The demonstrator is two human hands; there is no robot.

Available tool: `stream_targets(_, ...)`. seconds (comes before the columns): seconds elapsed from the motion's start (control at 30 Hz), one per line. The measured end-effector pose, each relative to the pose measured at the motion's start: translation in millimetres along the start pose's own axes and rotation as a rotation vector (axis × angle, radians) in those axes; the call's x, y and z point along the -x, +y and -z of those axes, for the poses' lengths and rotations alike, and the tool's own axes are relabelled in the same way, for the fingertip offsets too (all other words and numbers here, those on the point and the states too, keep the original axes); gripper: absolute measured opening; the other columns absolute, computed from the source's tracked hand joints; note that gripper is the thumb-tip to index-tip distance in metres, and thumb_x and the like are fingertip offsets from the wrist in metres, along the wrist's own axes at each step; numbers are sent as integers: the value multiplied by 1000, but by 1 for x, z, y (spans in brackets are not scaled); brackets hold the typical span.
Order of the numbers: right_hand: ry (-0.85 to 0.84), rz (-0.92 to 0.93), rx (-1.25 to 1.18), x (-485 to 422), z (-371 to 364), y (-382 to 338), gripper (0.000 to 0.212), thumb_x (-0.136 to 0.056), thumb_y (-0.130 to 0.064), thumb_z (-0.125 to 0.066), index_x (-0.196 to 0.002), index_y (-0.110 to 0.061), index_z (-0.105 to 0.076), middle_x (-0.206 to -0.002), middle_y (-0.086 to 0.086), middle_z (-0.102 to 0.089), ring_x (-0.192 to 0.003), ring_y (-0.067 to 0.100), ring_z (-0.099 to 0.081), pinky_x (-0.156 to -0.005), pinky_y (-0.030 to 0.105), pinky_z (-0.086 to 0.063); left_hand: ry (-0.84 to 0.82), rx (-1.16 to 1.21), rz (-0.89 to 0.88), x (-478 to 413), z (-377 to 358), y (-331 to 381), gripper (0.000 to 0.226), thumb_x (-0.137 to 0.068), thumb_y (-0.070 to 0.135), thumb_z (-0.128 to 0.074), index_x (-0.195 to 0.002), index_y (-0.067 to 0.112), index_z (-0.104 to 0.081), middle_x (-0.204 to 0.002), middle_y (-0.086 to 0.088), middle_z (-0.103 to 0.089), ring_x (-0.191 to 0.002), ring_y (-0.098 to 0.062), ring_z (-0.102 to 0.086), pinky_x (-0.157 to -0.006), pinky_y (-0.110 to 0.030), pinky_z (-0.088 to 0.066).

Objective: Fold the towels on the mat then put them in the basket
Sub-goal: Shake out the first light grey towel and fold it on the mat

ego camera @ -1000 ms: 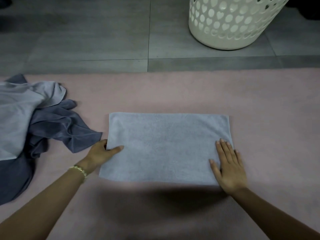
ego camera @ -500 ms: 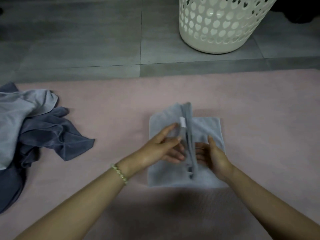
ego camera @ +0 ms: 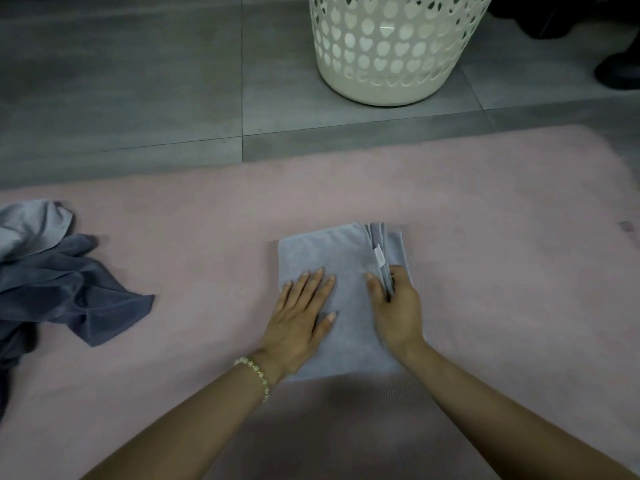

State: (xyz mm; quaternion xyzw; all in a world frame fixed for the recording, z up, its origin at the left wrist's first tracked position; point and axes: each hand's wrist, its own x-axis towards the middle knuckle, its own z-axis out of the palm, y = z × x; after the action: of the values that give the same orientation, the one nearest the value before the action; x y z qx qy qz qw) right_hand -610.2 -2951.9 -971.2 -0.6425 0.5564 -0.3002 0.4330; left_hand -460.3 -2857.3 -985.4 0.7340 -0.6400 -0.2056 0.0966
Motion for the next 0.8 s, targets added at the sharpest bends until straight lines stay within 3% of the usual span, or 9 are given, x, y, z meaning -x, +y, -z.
stream_targets(0.17, 2, -134, 88, -23, 39, 37, 20, -88, -31, -63, -81, -14, -57, -67, 1, -60, -60, 13, -53, -61, 34, -45, -4, -29, -84, -30, -12, 23, 76, -79, 68, 20, -144, 32, 9, -154, 12, 10, -142, -9, 14, -112, -23, 21)
stream_targets(0.23, -21, -194, 111, -24, 42, 48, 23, -87, -35, -64, -79, -15, -57, -68, 1, -61, -62, 17, -55, -62, 33, -45, -26, -49, -78, -45, -14, 22, 74, -84, 66, 13, -147, 29, 1, -156, 9, 3, -143, -11, 7, -112, -22, 19)
stream_targets(0.37, -19, -206, 122, -21, 39, 52, 25, -85, -41, -65, -78, -20, -52, -67, -3, -58, -62, 15, -54, -60, 32, -43, 3, -140, -58, -85, -6, 11, 79, -92, 62, -2, -146, 12, -33, -150, -8, -37, -138, -28, -34, -112, -26, 3)
stream_targets(0.47, -21, -214, 139, -21, 41, 52, 29, -83, -44, -66, -81, -19, -52, -66, -2, -57, -61, 17, -52, -61, 34, -43, 14, -107, 21, -112, 6, 7, 87, -85, 71, -2, -146, 16, -32, -144, -6, -42, -133, -25, -36, -109, -25, -8)
stream_targets(0.53, -37, -231, 129, -21, 43, 52, 30, -81, -44, -68, -84, -17, -54, -68, -2, -59, -61, 16, -52, -63, 35, -45, 12, -103, 115, -129, 15, 7, 66, -93, 61, -24, -139, 17, -38, -135, -5, -46, -124, -25, -40, -103, -30, -21)
stream_targets(0.6, -60, -245, 101, -21, 44, 51, 32, -80, -44, -69, -88, -17, -55, -72, -1, -61, -62, 13, -53, -64, 34, -46, -90, -113, 154, -143, 24, 7, 57, -94, 54, -39, -133, 13, -40, -132, -9, -48, -121, -28, -43, -98, -35, -29)
stream_targets(0.7, -104, -254, 67, -20, 48, 48, 32, -81, -43, -69, -90, -17, -54, -74, -2, -61, -63, 12, -54, -64, 33, -46, -315, -115, 237, -156, 40, 11, 73, -87, 65, -42, -138, 13, -34, -139, -10, -46, -126, -30, -44, -102, -37, -33)
stream_targets(0.8, -177, -264, 45, -15, 54, 47, 31, -81, -41, -70, -95, -19, -52, -78, -4, -61, -68, 12, -56, -65, 29, -47, -493, 61, 220, -157, 61, 21, 68, -83, 62, -56, -134, 19, -48, -132, -2, -55, -118, -21, -53, -97, -26, -38)
